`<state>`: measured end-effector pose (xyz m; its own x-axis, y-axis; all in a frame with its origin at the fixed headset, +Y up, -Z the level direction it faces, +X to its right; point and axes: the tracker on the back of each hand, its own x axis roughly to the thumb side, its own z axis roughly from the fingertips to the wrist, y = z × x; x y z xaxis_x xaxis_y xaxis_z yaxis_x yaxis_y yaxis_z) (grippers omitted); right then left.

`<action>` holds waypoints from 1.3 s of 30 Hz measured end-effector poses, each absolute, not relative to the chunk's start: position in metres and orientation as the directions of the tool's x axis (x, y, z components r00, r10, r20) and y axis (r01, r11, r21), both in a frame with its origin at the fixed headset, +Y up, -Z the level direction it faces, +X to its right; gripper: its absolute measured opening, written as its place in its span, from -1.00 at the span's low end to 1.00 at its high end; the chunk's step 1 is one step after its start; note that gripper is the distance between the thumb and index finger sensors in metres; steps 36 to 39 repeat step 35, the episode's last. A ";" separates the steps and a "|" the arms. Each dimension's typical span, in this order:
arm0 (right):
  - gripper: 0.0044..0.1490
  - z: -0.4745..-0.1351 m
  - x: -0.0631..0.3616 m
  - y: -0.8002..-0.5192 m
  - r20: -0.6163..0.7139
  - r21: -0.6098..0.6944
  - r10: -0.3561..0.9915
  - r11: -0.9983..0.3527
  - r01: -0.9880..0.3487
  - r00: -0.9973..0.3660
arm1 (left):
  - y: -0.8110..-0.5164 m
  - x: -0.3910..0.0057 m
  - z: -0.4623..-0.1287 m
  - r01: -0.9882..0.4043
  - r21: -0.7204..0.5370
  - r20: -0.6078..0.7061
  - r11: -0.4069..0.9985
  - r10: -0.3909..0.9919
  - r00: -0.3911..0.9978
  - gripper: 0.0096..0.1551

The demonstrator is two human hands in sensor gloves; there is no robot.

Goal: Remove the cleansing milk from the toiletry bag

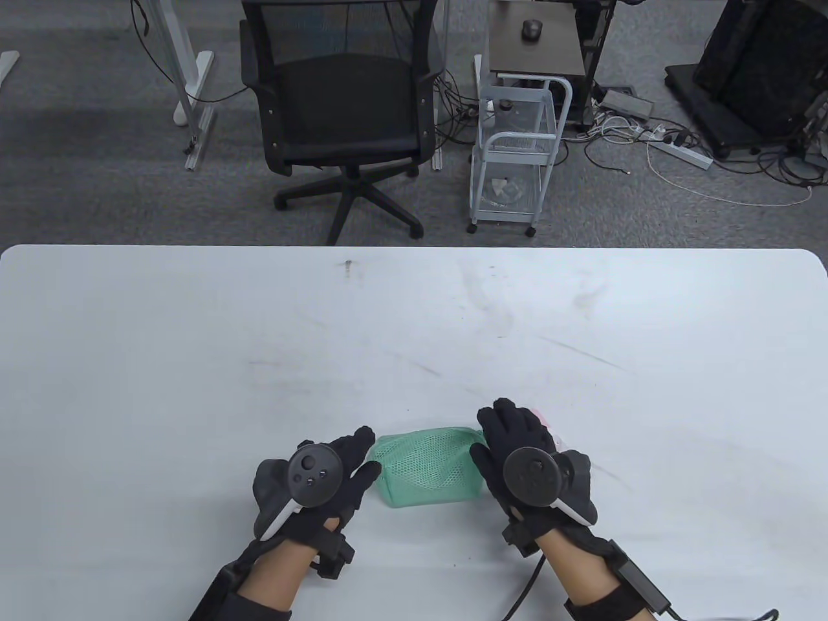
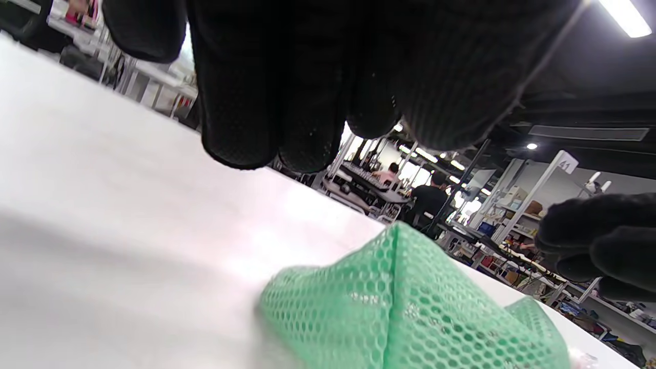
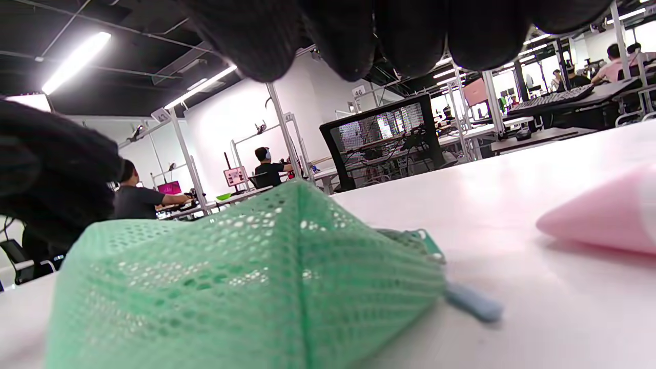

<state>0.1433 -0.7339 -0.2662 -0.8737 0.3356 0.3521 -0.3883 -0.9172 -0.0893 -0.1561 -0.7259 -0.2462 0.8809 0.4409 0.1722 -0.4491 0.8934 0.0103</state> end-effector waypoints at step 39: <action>-0.24 -0.250 0.139 -0.719 0.351 -0.166 0.021 -0.982 -0.085 -0.936 | -0.710 -0.149 -0.230 -0.241 0.193 0.195 0.951 0.203 0.959 -0.31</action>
